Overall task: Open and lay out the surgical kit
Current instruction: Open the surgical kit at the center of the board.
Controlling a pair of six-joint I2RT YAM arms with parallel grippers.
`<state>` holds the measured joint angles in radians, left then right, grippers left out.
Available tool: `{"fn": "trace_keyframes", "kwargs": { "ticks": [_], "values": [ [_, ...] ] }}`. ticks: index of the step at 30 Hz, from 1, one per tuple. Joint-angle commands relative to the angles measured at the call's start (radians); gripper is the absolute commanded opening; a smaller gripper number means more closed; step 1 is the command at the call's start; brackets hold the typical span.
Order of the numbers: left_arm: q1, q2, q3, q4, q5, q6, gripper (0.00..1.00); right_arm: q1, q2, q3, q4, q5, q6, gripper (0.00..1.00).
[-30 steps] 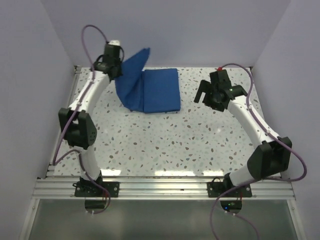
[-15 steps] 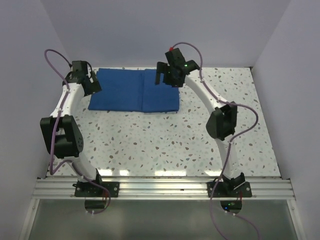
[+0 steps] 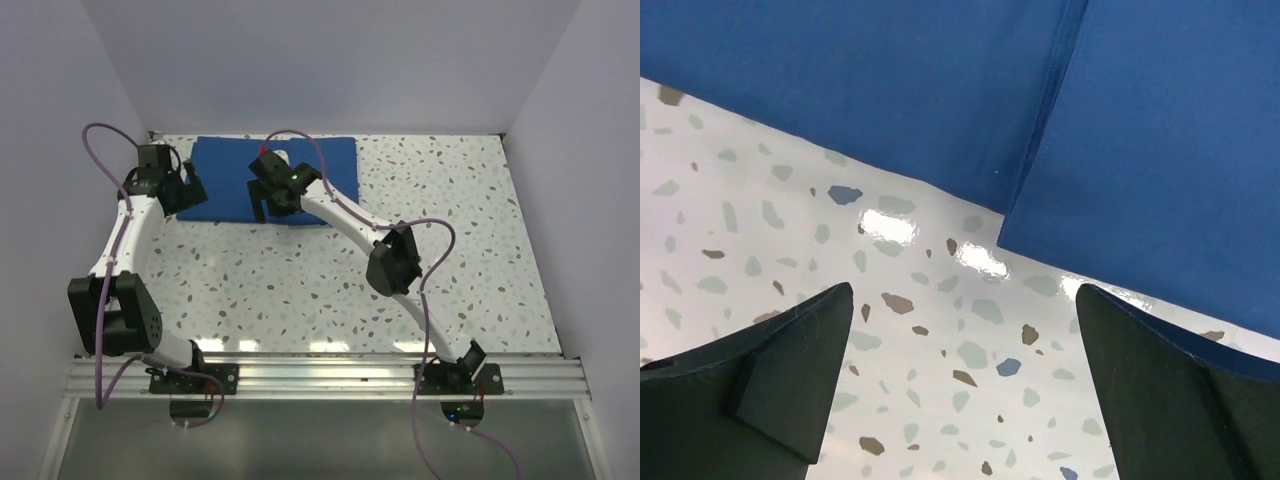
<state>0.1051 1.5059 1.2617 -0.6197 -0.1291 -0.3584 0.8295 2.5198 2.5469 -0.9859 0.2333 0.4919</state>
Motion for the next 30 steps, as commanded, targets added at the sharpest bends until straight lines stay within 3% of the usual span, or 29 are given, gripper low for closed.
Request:
{"fn": "trace_keyframes", "kwargs": {
  "ticks": [1, 3, 9, 17, 20, 23, 24, 29, 30],
  "values": [
    [0.004, -0.062, -0.034, 0.008, 0.036, 0.006, 1.0, 0.01, 0.013, 0.026, -0.013, 0.156, -0.015, 0.98],
    [0.004, -0.088, -0.057, 0.006, 0.039, 0.019, 1.0, 0.01, 0.007, -0.023, 0.028, 0.196, -0.01, 0.98],
    [0.004, -0.124, -0.114, 0.011, 0.06, 0.033, 1.0, 0.008, 0.073, 0.053, 0.03, 0.31, -0.026, 0.95],
    [0.004, -0.087, -0.11, 0.028, 0.103, 0.03, 1.0, 0.005, 0.103, 0.026, 0.029, 0.293, -0.021, 0.84],
    [0.004, -0.067, -0.101, 0.028, 0.114, 0.03, 1.0, 0.005, 0.105, 0.006, 0.018, 0.294, -0.022, 0.71],
    [0.004, -0.058, -0.1, 0.035, 0.121, 0.03, 1.0, 0.003, 0.102, -0.01, 0.016, 0.291, -0.032, 0.5],
    [0.004, -0.053, -0.099, 0.037, 0.123, 0.03, 1.0, -0.001, 0.102, -0.011, 0.012, 0.287, -0.032, 0.38],
    [0.002, -0.035, -0.093, 0.035, 0.123, 0.03, 1.0, -0.046, 0.054, -0.066, 0.021, 0.255, -0.006, 0.14],
    [0.001, -0.03, -0.091, 0.038, 0.125, 0.032, 1.0, -0.049, 0.048, -0.068, 0.02, 0.251, -0.004, 0.02]
  ]
}}
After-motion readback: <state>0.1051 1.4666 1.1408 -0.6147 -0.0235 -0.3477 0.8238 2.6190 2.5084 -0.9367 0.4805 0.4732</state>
